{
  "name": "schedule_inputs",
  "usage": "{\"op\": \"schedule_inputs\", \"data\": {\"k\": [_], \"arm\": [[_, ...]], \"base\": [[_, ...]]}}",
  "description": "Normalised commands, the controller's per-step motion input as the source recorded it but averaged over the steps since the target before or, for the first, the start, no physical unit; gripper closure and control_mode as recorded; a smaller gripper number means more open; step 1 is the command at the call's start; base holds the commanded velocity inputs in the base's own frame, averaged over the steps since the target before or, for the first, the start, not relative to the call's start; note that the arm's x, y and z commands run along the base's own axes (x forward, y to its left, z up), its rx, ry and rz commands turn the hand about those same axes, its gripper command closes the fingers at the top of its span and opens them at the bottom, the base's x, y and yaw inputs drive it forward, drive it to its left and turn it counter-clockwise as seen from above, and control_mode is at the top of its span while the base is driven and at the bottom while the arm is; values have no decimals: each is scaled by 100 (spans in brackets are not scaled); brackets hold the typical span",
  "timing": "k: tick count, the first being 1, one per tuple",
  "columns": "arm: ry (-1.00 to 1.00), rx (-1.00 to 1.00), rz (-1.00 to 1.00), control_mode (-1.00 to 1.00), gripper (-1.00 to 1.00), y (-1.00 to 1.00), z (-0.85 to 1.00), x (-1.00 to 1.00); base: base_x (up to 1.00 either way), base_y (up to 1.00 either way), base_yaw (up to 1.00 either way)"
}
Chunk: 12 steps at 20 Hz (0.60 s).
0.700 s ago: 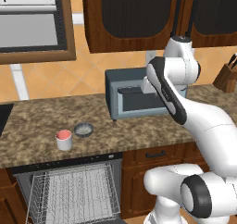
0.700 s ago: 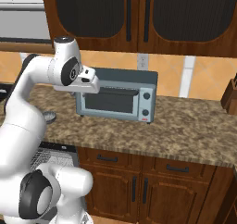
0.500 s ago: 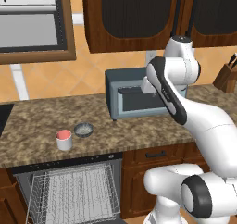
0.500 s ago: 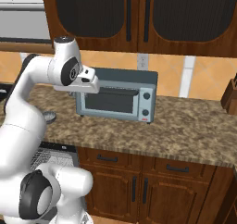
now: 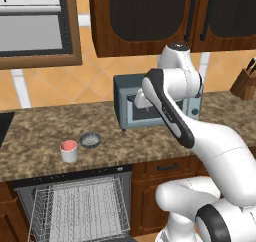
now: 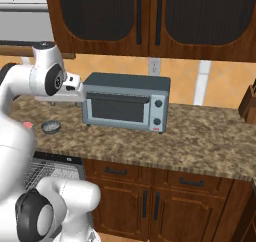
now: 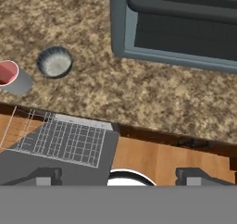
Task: Pick up the cup and bowl from the counter, place them in the dishwasher, and close the dishwasher door.
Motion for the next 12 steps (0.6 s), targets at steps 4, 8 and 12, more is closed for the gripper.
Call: {"op": "schedule_inputs", "data": {"k": [4,8,12], "arm": [[0,-3,5,-100,-100,81,-13,0],[1,-1,4,-100,-100,76,-19,0],[4,-2,5,-100,-100,82,-31,-1]], "base": [[0,0,0],[0,0,0],[0,0,0]]}}
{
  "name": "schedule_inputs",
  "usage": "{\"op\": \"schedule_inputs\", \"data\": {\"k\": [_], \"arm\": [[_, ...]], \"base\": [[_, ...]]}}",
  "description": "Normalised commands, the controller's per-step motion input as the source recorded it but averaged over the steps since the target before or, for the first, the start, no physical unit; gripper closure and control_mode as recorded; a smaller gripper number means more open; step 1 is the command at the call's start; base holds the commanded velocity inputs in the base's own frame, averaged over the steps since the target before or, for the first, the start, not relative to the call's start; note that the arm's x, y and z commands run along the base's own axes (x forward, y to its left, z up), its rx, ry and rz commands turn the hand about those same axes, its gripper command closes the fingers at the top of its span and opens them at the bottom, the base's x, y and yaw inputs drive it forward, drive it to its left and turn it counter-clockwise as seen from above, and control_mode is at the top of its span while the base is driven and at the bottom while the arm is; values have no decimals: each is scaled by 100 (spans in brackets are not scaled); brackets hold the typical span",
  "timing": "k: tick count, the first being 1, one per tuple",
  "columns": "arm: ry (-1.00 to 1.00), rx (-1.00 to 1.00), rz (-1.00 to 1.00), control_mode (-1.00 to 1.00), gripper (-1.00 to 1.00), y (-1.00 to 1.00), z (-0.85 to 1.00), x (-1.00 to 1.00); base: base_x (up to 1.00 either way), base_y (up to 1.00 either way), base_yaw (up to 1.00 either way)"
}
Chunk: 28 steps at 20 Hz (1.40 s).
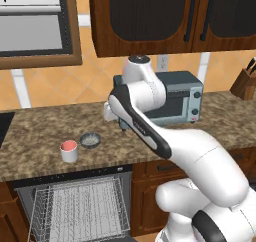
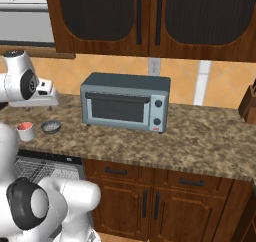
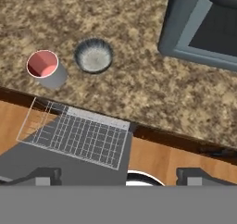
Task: Pick up the cup and bowl from the counter, place them in the dishwasher, and close the dishwasher door.
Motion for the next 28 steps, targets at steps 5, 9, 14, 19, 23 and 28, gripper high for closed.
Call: {"op": "schedule_inputs", "data": {"k": [5,9,14,19,23,28], "arm": [[24,0,5,-100,-100,82,-63,-1],[18,0,0,-100,-100,67,-66,32],[2,0,-11,-100,-100,44,-19,57],[0,0,-13,-100,-100,47,-17,69],[0,0,-8,-100,-100,34,-29,49],[0,0,-15,-100,-100,18,-36,39]], "base": [[0,0,0],[0,0,0],[0,0,0],[0,0,0],[0,0,0],[0,0,0]]}}
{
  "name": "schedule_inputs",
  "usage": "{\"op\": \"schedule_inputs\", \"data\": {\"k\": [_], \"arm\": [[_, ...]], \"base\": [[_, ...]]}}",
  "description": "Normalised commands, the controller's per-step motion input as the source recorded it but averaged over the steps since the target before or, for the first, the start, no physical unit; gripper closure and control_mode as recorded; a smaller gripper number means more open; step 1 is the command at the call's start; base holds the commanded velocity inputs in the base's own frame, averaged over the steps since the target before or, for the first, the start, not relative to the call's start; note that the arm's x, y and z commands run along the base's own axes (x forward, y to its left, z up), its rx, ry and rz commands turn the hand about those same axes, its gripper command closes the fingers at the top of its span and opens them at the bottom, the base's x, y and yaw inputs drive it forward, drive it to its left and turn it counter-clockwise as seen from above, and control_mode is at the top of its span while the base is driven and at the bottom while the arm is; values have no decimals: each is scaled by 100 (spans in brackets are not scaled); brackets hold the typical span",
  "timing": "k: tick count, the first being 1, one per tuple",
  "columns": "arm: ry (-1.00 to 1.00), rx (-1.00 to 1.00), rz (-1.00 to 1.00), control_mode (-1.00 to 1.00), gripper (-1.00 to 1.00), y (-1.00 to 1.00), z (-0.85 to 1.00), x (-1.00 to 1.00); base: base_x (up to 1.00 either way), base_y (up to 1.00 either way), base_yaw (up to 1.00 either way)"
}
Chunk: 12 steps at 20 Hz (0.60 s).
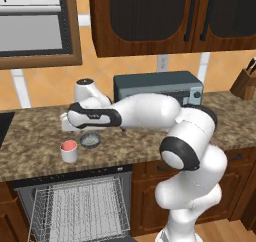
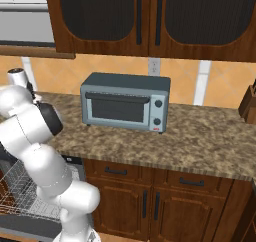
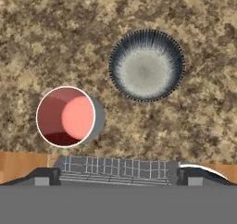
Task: Pick up the cup and bowl from the counter, place them in the dishwasher, and close the dishwasher door.
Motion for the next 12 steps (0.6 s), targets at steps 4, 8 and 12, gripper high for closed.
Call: {"op": "schedule_inputs", "data": {"k": [4,8,12], "arm": [[0,5,-22,-100,-100,8,-35,27],[2,4,-8,-100,-100,4,-7,3],[8,0,2,-100,-100,9,-18,0]], "base": [[0,0,0],[0,0,0],[0,0,0]]}}
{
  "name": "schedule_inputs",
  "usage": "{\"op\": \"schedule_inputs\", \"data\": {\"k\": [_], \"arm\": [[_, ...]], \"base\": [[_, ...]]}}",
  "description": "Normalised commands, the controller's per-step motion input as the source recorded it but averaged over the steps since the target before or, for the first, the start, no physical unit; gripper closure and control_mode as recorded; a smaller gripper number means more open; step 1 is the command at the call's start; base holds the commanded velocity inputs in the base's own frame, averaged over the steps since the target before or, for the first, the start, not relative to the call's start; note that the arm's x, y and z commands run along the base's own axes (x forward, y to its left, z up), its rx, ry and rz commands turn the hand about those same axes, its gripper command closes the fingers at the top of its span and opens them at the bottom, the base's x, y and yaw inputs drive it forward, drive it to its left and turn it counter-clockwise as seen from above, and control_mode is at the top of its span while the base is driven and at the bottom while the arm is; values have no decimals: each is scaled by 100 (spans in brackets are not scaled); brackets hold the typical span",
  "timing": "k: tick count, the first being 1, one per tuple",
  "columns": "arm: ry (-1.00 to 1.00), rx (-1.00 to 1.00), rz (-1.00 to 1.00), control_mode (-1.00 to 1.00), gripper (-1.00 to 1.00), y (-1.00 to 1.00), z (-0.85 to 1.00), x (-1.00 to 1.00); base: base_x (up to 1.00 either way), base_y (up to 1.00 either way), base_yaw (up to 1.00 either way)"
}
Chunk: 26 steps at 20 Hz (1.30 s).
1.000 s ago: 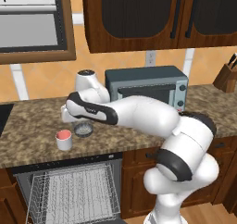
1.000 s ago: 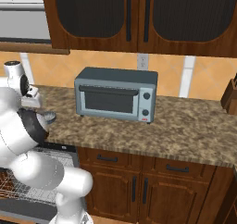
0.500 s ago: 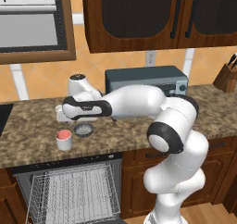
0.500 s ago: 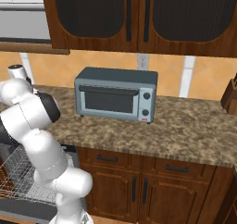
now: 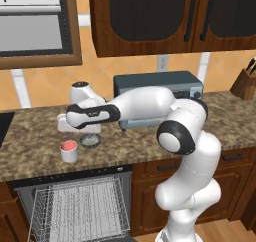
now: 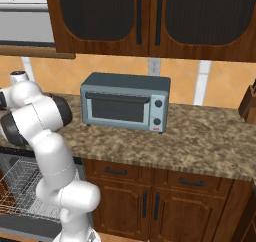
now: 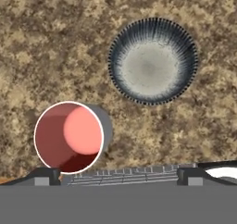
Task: Pick up the cup and bowl from the counter, place them in the dishwasher, and close the dishwasher door.
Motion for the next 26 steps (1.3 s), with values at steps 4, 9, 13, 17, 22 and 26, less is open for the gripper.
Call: {"op": "schedule_inputs", "data": {"k": [4,9,13,17,22,26], "arm": [[3,0,7,-100,-100,32,-31,2],[0,0,3,-100,-100,24,-25,10],[0,0,0,-100,-100,0,-28,4],[0,0,0,-100,-100,0,-44,0],[0,0,0,-100,-100,0,-46,0],[0,0,0,-100,-100,0,-28,0]], "base": [[0,0,0],[0,0,0],[0,0,0],[0,0,0],[0,0,0],[0,0,0]]}}
